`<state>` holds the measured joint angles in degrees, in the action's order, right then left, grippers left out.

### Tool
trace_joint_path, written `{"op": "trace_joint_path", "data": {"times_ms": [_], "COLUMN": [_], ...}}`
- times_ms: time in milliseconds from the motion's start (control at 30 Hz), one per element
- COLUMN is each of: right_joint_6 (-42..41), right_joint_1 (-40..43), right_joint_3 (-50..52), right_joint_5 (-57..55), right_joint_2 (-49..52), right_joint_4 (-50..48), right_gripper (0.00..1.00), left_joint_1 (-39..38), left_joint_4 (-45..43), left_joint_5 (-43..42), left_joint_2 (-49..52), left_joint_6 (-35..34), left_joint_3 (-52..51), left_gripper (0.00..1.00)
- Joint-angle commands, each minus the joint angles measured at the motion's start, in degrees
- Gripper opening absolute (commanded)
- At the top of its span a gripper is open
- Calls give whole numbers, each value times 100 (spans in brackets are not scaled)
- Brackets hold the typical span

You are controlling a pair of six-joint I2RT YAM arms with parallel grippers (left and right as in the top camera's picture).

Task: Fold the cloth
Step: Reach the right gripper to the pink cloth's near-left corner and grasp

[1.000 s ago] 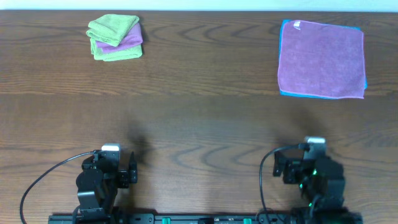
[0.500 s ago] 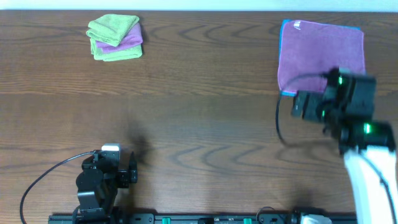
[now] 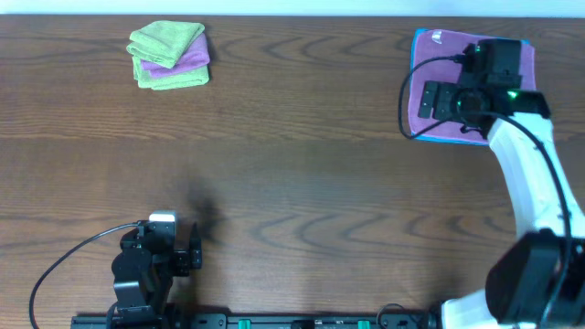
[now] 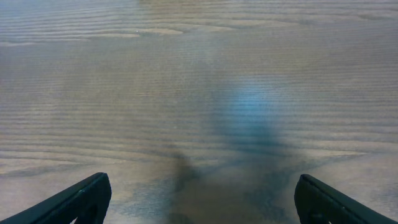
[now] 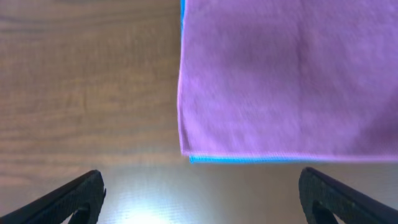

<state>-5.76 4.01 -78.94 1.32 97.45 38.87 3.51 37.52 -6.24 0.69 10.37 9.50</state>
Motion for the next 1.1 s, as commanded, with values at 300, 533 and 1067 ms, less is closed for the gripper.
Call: {"op": "trace_joint_path", "data": {"times_ms": [300, 533, 1067], "right_joint_6": [610, 966, 973], "right_joint_1": [4, -2, -74], "right_joint_3": [-133, -133, -133], "right_joint_5": [280, 278, 282], "right_joint_2": [1016, 1617, 2085], "right_joint_4": [-782, -841, -787], "right_gripper": [98, 93, 75], "left_joint_1": [-33, -33, -33], "left_joint_4": [31, 31, 31], "left_joint_5": [-68, -68, -68], "left_joint_2": [-44, -44, -44], "left_joint_6": [55, 55, 55], "left_joint_3": [-37, -37, -37], "left_gripper": [95, 95, 95]}}
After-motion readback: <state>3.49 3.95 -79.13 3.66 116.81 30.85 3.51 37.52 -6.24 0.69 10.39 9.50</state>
